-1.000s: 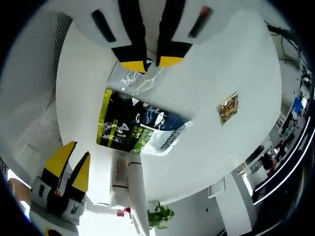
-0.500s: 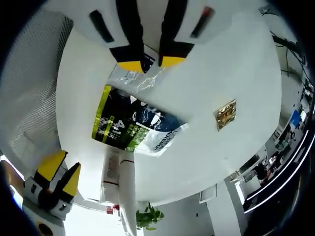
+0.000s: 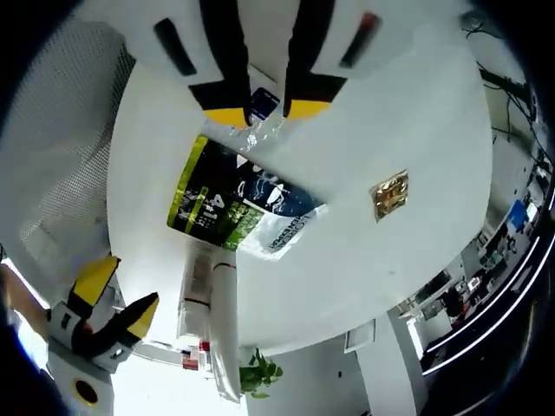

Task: Arrange the skincare products in the storage area until every visible bottle or jar stands upright without overlapping.

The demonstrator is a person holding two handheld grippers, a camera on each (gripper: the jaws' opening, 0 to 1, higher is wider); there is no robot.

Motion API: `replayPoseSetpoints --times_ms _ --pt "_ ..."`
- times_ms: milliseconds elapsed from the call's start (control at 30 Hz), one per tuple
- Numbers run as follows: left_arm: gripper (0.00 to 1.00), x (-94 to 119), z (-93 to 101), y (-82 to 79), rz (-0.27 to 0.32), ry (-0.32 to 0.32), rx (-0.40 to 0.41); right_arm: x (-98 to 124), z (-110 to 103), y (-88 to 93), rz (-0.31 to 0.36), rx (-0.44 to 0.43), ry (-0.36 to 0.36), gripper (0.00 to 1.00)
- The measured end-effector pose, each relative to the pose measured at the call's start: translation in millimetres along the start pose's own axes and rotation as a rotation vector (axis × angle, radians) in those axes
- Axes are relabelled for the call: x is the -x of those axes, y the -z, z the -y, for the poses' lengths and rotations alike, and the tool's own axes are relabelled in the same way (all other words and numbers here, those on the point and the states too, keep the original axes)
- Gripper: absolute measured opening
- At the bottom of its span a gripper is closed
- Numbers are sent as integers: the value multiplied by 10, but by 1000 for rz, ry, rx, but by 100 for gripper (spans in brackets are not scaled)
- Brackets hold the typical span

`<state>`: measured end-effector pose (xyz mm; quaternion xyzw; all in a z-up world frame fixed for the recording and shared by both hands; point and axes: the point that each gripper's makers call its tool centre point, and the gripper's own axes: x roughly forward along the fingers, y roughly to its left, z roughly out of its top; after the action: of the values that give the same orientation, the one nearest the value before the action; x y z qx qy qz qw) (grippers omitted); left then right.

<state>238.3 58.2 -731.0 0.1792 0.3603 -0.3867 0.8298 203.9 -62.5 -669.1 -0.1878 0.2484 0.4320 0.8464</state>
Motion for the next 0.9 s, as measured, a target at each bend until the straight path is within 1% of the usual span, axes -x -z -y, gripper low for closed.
replayPoseSetpoints --times_ms 33,100,200,267,300,400,467,500,600,633,700,767,833,900 --pt "24 33 24 -34 11 4 17 10 15 9 -2 -7 3 33" --pt "27 89 75 -108 27 -3 17 23 37 20 -5 -8 15 40" --pt "32 144 76 -135 27 -24 21 57 85 37 -4 -30 29 47" --pt "37 202 91 -168 41 -33 16 82 112 55 -10 -39 45 53" --pt "40 212 92 -177 45 -36 18 89 127 59 -13 -40 53 56" --pt "53 310 140 -258 70 -50 18 119 176 81 -19 -54 73 65" --pt "58 369 148 -294 81 -63 16 137 202 99 -27 -63 85 70" --pt "60 393 149 -311 88 -70 16 148 207 83 -22 -59 80 71" --pt "69 469 139 -338 101 -84 22 202 233 85 -30 -64 102 77" --pt "71 496 144 -344 104 -87 26 227 235 78 -35 -47 110 77" --pt "72 494 119 -342 111 -89 32 265 232 46 -21 -43 115 77" --pt "72 531 132 -332 113 -94 33 308 249 14 6 -60 121 77" --pt "73 529 140 -317 109 -93 34 334 274 19 13 -69 128 78" --pt "78 503 139 -277 102 -91 40 344 329 73 6 -72 148 80"
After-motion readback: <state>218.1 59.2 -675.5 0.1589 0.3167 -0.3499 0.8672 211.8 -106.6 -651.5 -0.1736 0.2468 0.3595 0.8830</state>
